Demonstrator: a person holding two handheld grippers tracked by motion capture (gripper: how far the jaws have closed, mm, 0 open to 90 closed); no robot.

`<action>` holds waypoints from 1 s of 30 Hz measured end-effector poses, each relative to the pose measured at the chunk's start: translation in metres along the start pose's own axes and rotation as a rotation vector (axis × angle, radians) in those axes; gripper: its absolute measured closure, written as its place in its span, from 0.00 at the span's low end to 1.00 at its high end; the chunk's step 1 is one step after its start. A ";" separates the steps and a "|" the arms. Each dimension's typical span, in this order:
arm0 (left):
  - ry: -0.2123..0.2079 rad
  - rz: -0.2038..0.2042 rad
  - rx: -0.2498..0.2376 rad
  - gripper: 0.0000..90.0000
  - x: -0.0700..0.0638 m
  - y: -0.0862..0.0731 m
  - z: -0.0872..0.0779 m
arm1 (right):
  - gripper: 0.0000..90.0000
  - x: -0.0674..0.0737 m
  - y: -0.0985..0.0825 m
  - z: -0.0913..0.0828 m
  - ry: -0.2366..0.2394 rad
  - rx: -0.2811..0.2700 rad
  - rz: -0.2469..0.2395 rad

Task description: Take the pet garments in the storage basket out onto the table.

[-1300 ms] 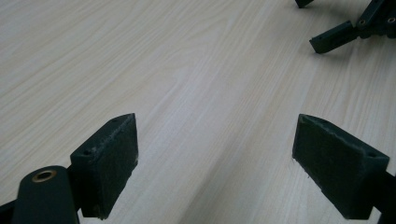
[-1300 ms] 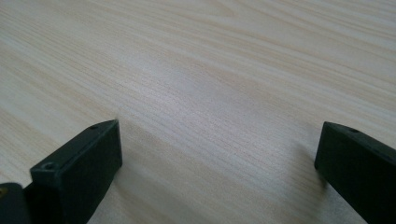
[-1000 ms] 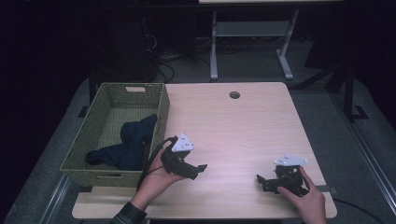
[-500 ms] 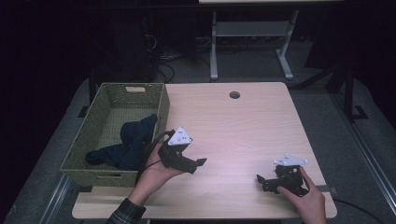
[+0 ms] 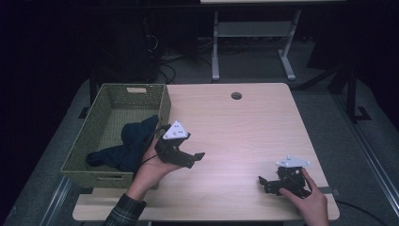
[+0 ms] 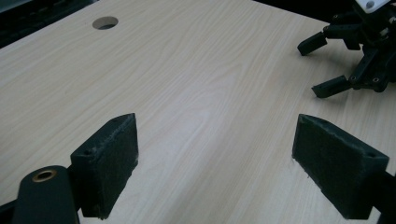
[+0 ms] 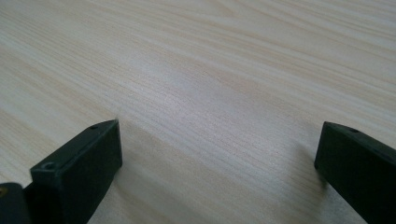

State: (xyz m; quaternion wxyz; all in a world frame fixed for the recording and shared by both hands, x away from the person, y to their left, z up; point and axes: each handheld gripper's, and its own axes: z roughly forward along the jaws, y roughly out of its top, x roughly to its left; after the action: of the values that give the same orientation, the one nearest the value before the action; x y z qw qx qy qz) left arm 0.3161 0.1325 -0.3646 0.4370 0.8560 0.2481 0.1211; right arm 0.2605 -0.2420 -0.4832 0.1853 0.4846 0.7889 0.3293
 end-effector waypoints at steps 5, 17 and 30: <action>-0.005 -0.003 0.005 0.16 0.004 0.007 -0.001 | 0.00 0.000 0.000 0.000 0.000 0.000 0.001; -0.002 -0.019 0.021 0.16 0.013 0.009 -0.013 | 0.01 0.000 0.000 0.000 0.000 0.000 0.000; 0.032 -0.024 0.048 0.17 0.024 0.007 -0.037 | 0.00 0.000 0.000 0.000 0.001 0.000 0.000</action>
State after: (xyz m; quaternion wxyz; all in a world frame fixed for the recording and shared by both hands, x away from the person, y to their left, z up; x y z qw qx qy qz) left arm 0.3232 0.1672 -0.3375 0.4138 0.8612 0.2681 0.1237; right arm 0.2607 -0.2419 -0.4832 0.1850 0.4846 0.7889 0.3296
